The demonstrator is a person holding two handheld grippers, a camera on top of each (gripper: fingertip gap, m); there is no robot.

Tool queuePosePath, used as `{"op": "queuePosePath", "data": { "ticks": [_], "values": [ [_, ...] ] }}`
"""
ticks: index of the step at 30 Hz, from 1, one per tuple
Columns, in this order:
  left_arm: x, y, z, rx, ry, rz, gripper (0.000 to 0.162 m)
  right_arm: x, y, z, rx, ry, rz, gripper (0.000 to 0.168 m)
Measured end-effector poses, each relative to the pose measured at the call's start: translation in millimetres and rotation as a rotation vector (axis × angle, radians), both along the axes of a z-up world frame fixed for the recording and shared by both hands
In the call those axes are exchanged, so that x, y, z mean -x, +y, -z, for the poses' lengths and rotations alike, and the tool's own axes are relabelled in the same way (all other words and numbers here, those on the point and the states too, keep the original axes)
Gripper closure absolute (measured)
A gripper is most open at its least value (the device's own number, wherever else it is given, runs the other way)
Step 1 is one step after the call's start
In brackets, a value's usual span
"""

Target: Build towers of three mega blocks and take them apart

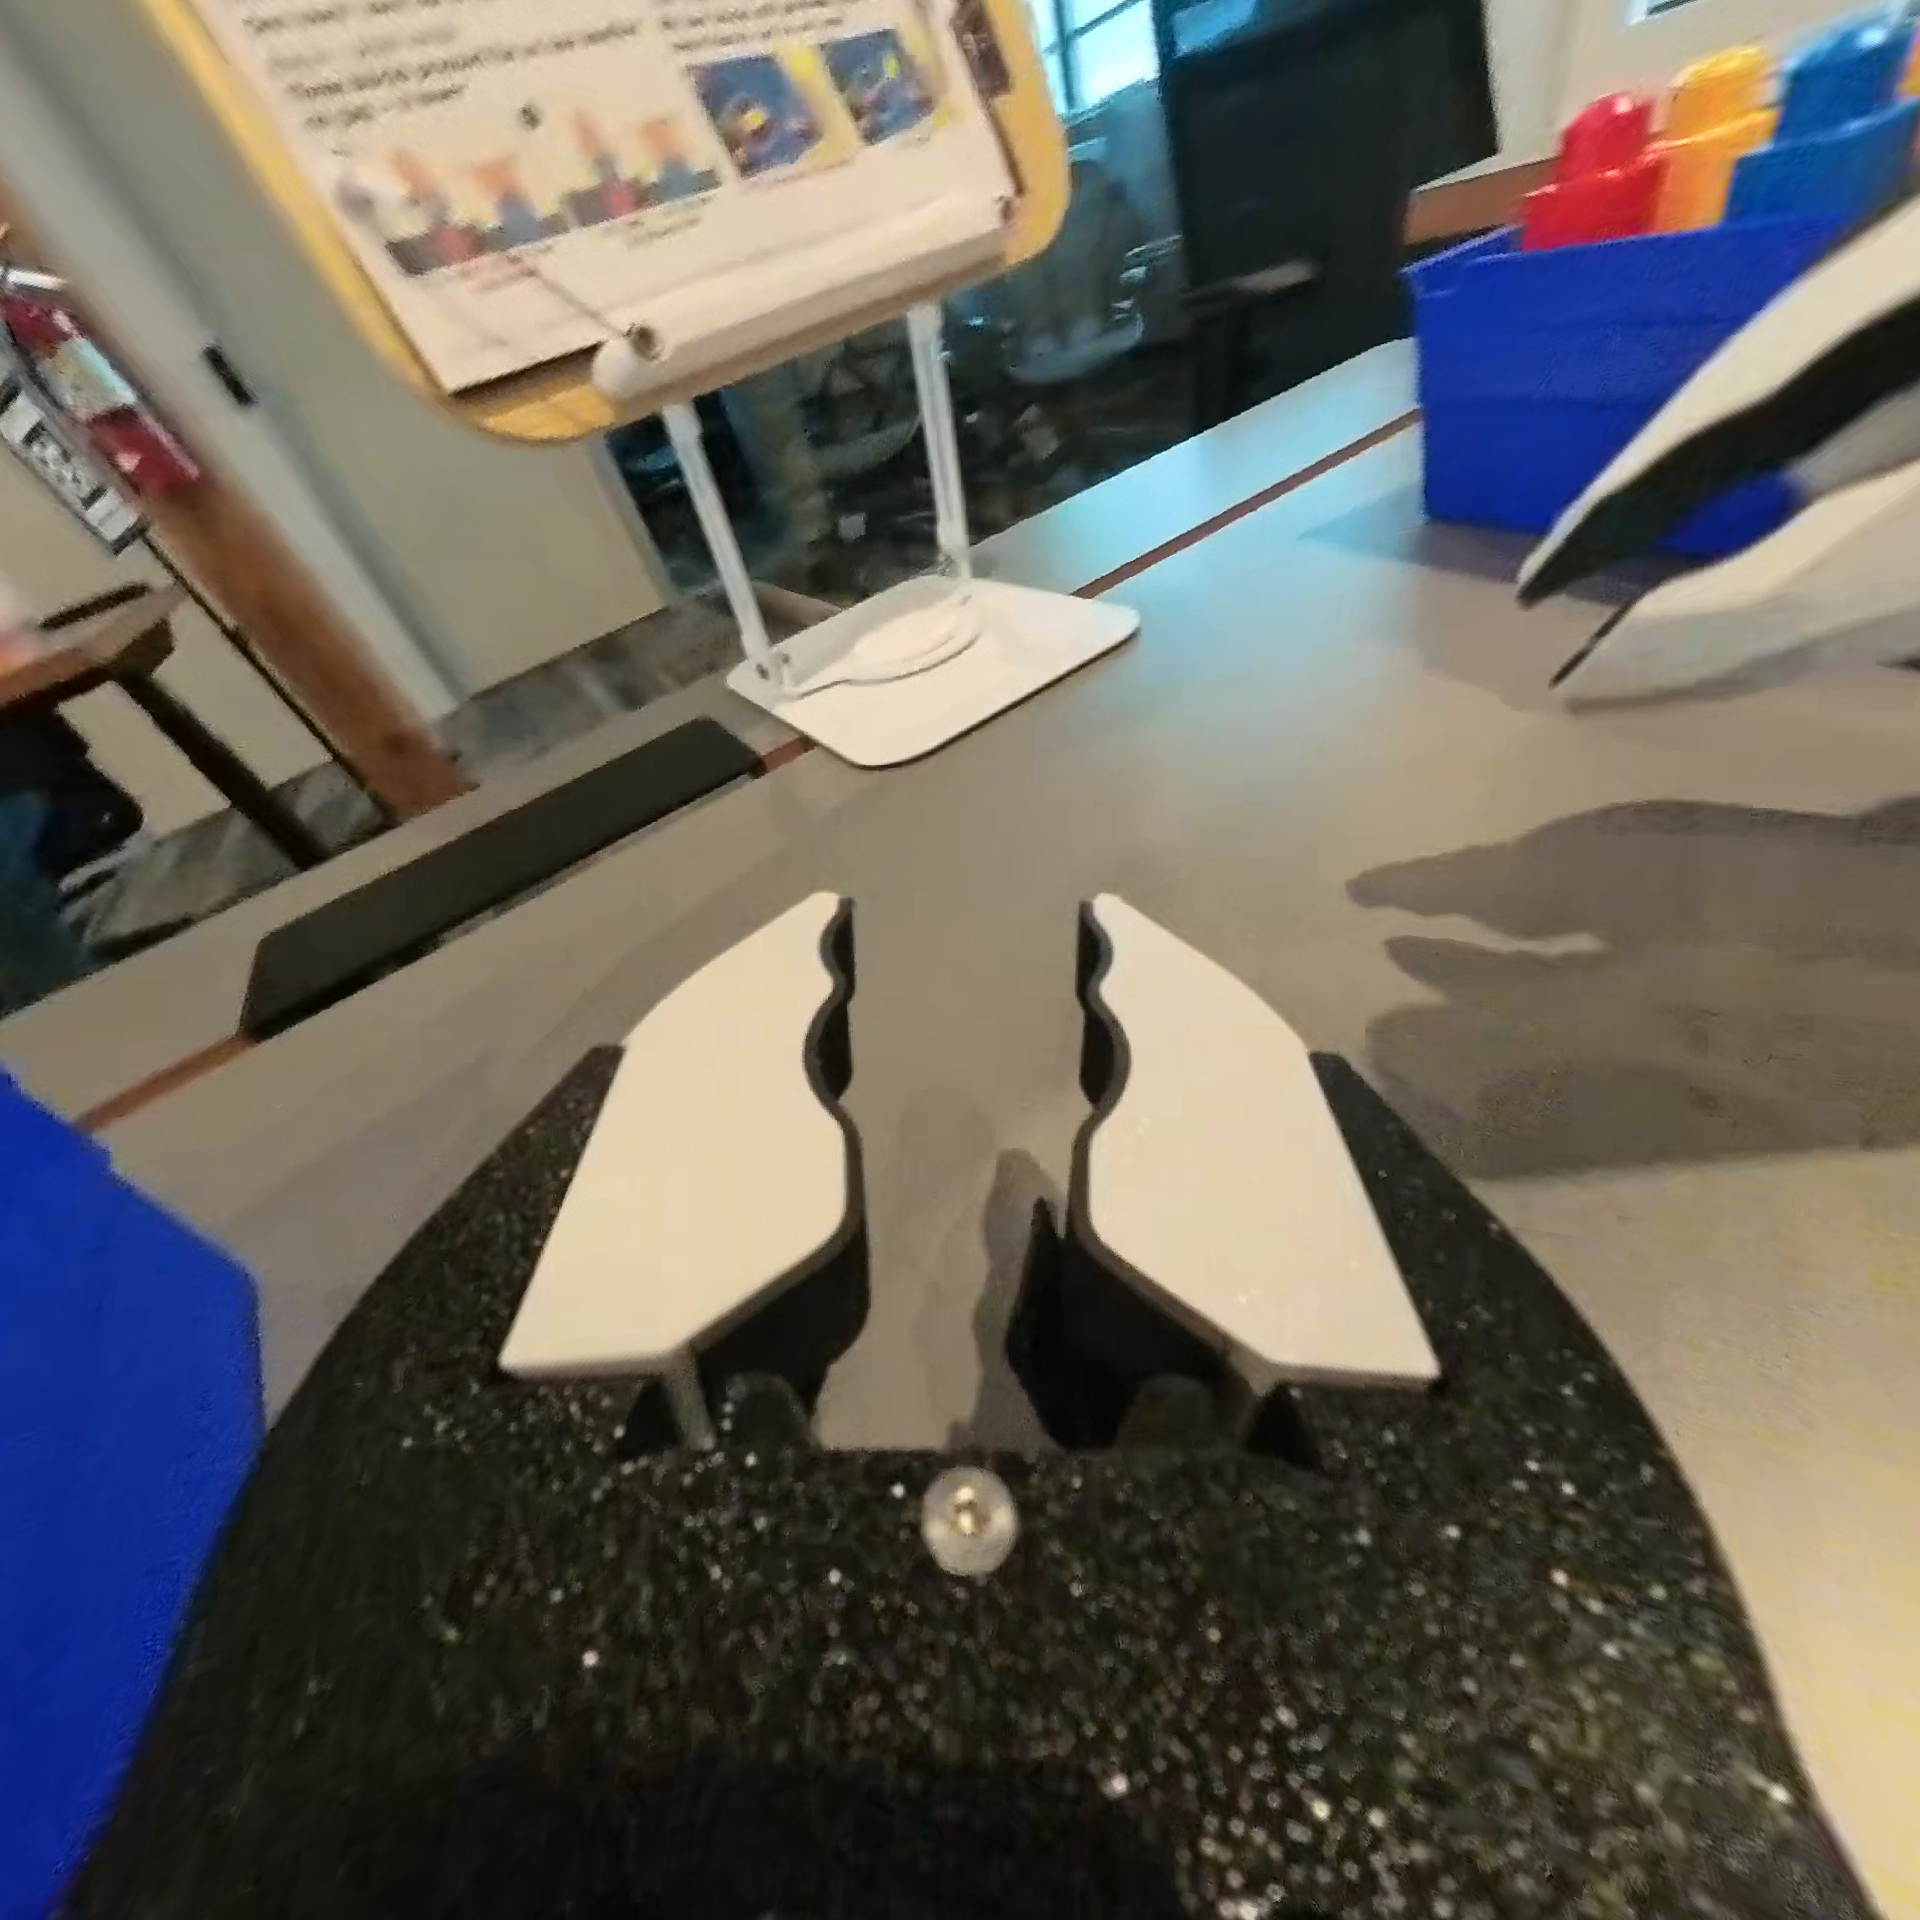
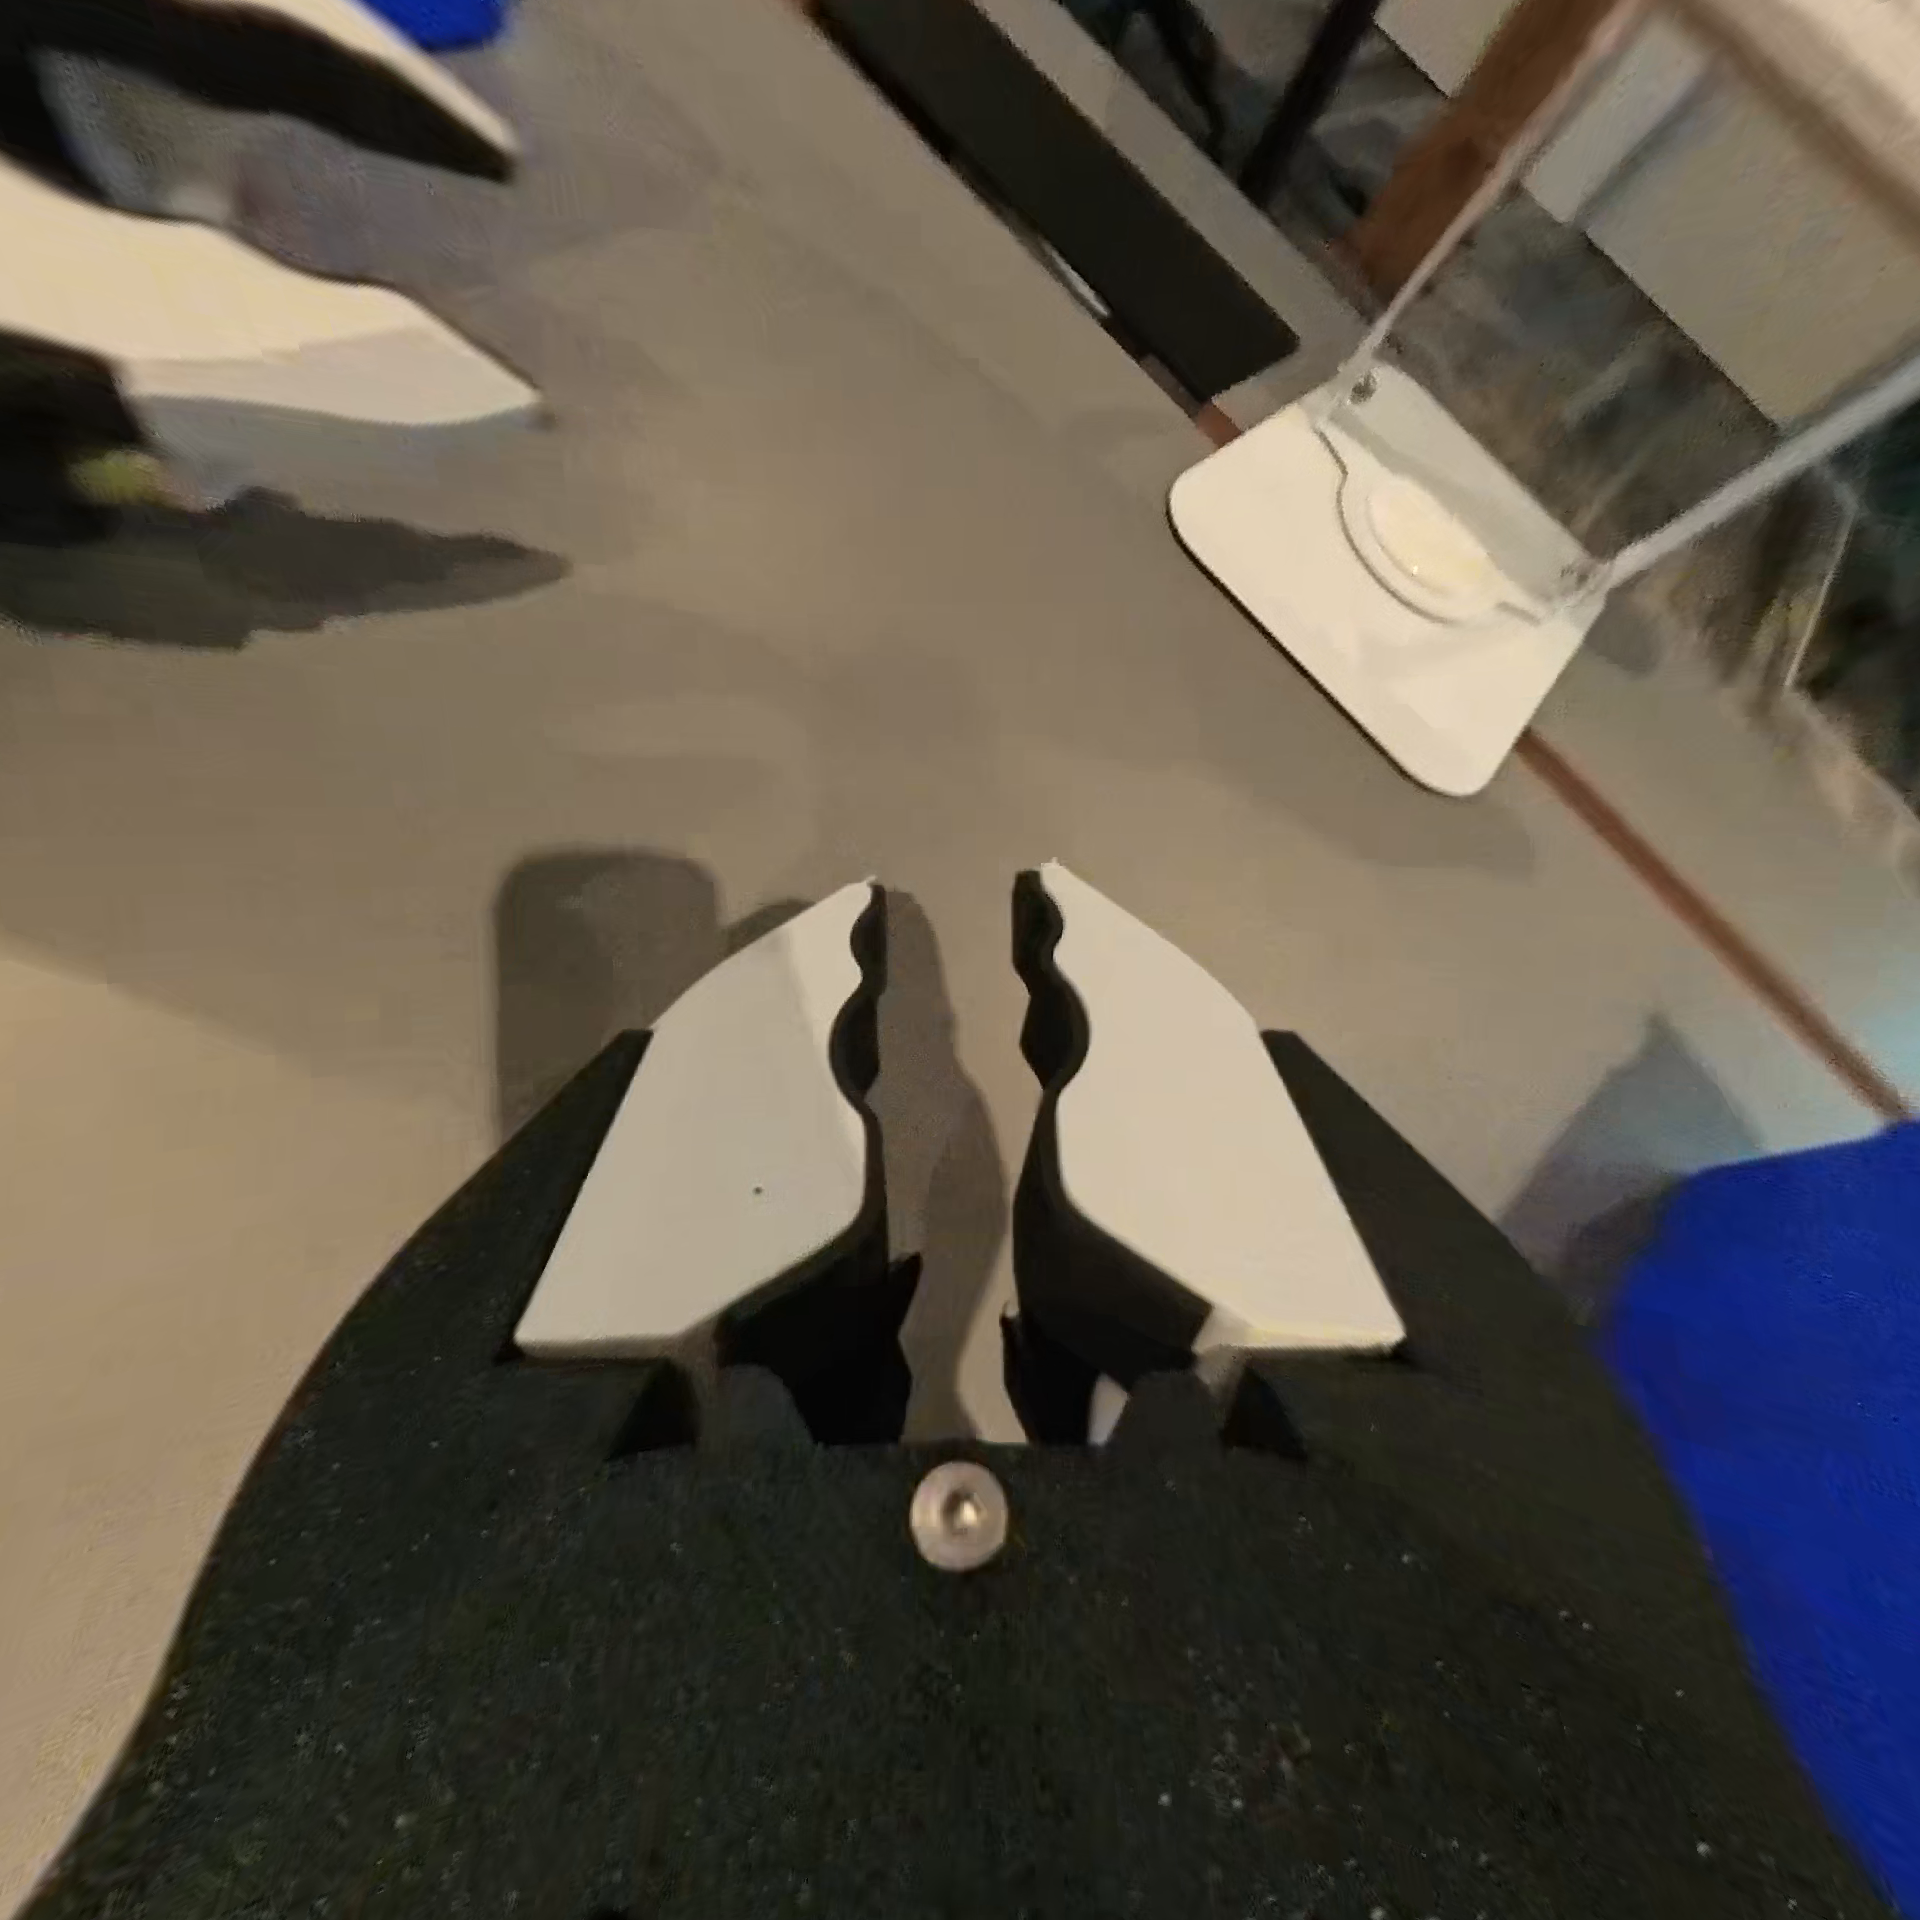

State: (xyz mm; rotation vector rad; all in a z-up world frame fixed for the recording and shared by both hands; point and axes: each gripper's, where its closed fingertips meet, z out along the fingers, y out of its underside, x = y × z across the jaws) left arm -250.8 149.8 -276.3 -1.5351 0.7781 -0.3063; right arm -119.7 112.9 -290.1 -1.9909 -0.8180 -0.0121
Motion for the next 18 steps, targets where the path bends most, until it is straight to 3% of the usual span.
{"op": "queuePosePath", "data": {
  "ticks": [6, 10, 18],
  "values": [
    [10, 8, 4, 0.036, 0.002, -0.076, 0.126, -6, 25, 17, -0.087, 0.105, 0.135, 0.151],
    [13, 10, 6, 0.06, -0.001, -0.104, 0.136, -13, 24, 8, -0.205, 0.125, 0.157, 0.158],
    [16, 13, 7, 0.091, -0.017, -0.11, 0.144, -25, 23, -10, -0.256, 0.274, 0.254, 0.161]
  ]
}}
